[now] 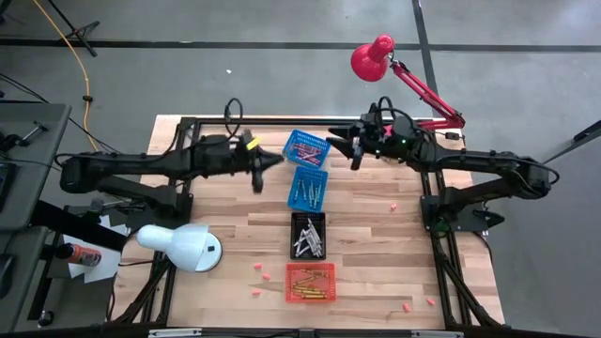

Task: Sort crayons
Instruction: Put the yellow crayon into the orange bin

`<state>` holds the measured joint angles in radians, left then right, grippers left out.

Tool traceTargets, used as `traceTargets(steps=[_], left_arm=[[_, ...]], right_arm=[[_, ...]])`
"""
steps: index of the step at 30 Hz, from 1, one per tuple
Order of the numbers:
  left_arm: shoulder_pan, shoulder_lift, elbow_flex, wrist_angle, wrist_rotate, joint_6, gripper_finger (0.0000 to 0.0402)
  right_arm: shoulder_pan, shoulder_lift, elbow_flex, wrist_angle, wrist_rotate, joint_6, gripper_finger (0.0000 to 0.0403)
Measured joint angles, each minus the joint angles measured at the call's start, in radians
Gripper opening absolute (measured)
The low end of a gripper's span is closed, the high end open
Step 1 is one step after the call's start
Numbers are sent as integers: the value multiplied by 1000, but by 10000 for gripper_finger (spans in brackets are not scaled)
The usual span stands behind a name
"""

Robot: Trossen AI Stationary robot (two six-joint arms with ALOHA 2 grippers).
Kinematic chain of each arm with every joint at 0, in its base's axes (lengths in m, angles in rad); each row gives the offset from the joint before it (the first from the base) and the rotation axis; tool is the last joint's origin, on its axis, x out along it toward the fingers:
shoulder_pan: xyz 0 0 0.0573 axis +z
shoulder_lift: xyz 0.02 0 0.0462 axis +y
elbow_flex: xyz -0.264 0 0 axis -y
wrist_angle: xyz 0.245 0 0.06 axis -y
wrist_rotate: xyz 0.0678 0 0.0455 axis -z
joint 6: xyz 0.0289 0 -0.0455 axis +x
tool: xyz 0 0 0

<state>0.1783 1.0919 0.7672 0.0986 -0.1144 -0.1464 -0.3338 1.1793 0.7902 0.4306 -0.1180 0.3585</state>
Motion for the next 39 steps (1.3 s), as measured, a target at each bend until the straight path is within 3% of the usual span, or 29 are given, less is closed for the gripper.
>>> traceTargets(steps=[3, 8, 19, 24, 31, 36, 39], left_arm=[[-61, -4, 0, 37, 32, 151, 1], [-81, 3, 0, 29, 25, 168, 1], [-79, 3, 0, 34, 24, 150, 1], [-72, 23, 6, 36, 28, 157, 1], [-123, 233, 127, -3, 239, 234, 1], [-234, 423, 290, -145, 253, 305, 1], [-303, 537, 379, -178, 254, 271, 1]], right_arm=[[-2, -12, 0, 3, -92, 0, 188], [7, -12, 0, 2, -229, 0, 188], [15, -16, 0, 2, -231, 10, 188], [14, -49, 0, 3, -231, 116, 188], [13, -156, 0, -6, -231, 131, 188], [13, -251, 0, -46, -231, 108, 188], [14, -310, 0, -125, -232, 62, 188]])
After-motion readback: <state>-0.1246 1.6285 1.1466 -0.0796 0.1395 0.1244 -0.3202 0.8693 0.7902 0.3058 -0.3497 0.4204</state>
